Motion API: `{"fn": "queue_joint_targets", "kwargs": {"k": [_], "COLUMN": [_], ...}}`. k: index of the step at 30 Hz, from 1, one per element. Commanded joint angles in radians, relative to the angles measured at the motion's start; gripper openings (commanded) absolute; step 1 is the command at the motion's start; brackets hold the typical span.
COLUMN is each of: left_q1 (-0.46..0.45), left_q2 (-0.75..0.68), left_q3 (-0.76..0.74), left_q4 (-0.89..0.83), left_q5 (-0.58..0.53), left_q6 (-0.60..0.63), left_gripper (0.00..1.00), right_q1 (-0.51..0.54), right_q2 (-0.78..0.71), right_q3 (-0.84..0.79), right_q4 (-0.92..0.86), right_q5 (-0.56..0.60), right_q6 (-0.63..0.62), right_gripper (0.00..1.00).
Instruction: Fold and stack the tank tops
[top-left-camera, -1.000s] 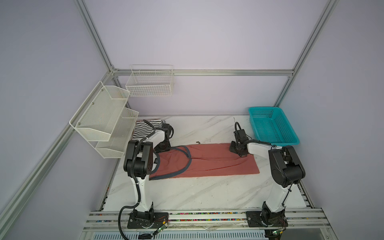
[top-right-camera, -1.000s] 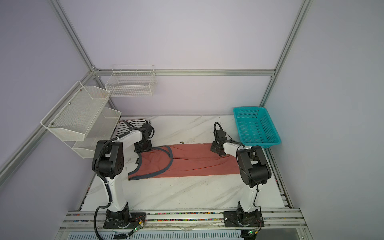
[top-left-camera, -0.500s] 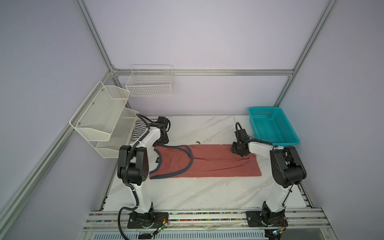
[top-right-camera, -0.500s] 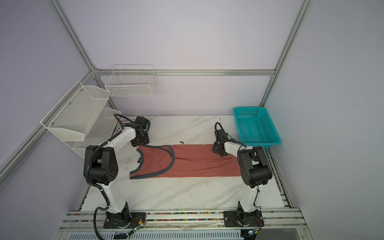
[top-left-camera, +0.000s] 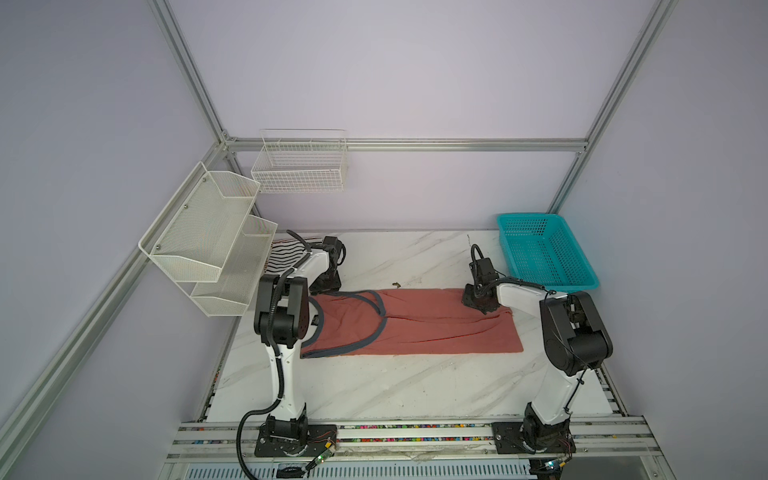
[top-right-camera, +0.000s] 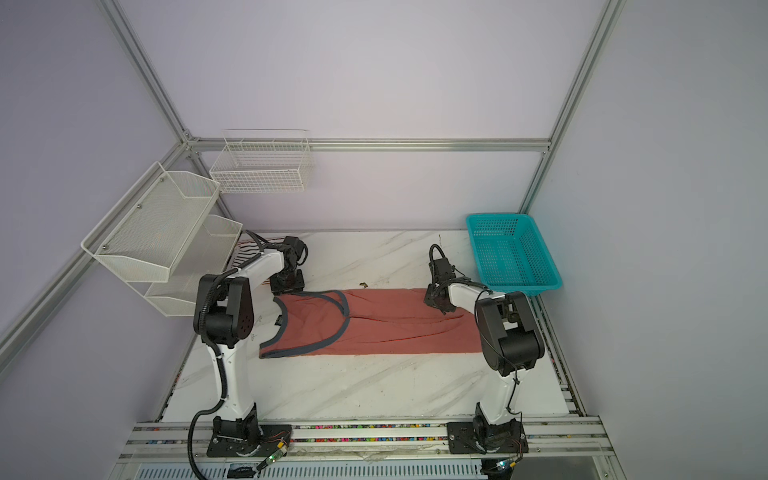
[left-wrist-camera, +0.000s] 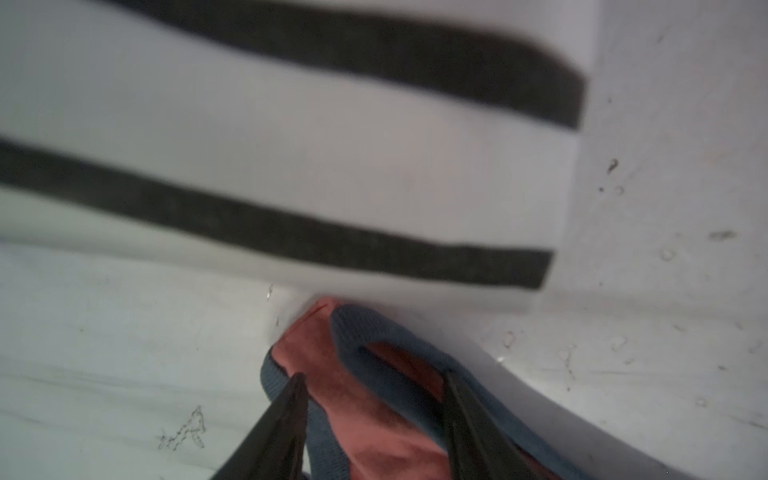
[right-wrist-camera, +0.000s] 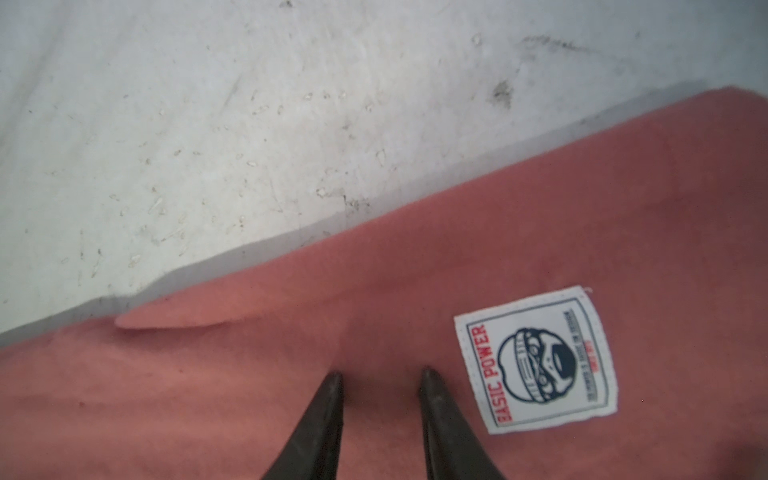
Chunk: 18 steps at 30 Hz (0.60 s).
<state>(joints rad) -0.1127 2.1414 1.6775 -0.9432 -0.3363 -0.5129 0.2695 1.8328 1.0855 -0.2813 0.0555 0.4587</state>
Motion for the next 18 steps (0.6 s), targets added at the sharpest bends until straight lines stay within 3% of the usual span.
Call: {"fn": "queue_joint_targets", "kwargs": {"k": [1, 15, 18], "left_q1": [0.02, 0.031, 0.031], "left_q2": [-0.007, 0.042, 0.044], "left_q3": [0.119, 0.118, 0.113], "left_q4": [-0.003, 0.006, 0.007], "left_q5": [-0.012, 0.018, 0.015], "left_q6": [-0.004, 0.007, 0.008], "left_gripper": [0.51, 0.39, 0.31], "right_q1": [-0.001, -0.001, -0.001], "right_q2": [0.046, 0.042, 0.042], "right_q3": [-0.037, -0.06, -0.059], "right_q4": [-0.108, -0.101, -0.101], "right_q5": [-0.006, -0.01, -0.009], "right_q6": [-0.004, -0.003, -0.003], "right_gripper": [0.36, 0.36, 0.36]}}
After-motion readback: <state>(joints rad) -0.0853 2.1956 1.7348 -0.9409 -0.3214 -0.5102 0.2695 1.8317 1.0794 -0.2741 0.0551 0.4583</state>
